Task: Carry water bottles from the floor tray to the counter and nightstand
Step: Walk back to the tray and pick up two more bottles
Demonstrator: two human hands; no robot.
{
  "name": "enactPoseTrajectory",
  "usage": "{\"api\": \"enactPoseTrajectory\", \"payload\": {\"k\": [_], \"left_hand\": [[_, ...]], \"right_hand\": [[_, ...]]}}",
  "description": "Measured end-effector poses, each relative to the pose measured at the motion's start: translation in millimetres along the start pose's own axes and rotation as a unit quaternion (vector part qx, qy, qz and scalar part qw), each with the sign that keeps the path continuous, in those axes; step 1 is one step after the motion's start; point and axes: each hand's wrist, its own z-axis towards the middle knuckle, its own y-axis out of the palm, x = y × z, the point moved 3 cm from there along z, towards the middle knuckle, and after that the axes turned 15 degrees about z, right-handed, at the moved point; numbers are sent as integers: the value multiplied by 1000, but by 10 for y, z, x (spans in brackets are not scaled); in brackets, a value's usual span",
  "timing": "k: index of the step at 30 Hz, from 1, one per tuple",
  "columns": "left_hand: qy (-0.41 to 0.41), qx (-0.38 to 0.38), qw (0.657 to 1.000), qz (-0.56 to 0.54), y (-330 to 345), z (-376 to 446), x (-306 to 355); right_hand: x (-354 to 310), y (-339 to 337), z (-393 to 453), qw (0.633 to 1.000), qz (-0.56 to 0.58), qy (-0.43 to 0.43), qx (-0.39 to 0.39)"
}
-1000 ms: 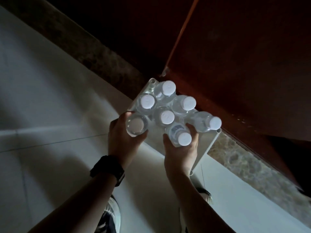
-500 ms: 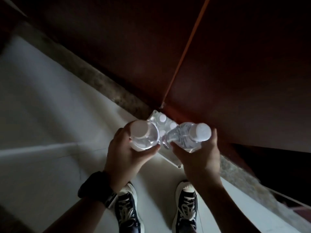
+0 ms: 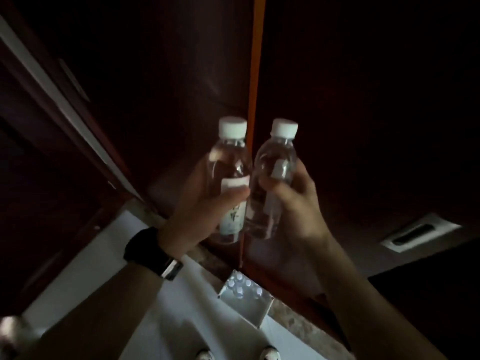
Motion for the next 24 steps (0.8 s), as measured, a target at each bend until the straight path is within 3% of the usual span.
{"api": "enactPoseTrajectory", "payload": {"k": [3,6,13,17,24], "left_hand": [[40,28,998,-30,-172,118,776],[72,9,995,-67,-221,170,1232],[112,-168,969,-143,271,163,1607],[133,-321,922,-172,979,-163,1897],[152,-535,799,-229,2542,-1447,2759]], "right_hand": [[-778,402,-91,998,-29,-52,-12],[-1218,638,-263,994,-42,-100,-5],[-1654,412,-1073,971,-23,-204,125],[-1847,25,-1990,926,-32,-263,267],[-2267,-526,-4115,796,-30,-396,457]]}}
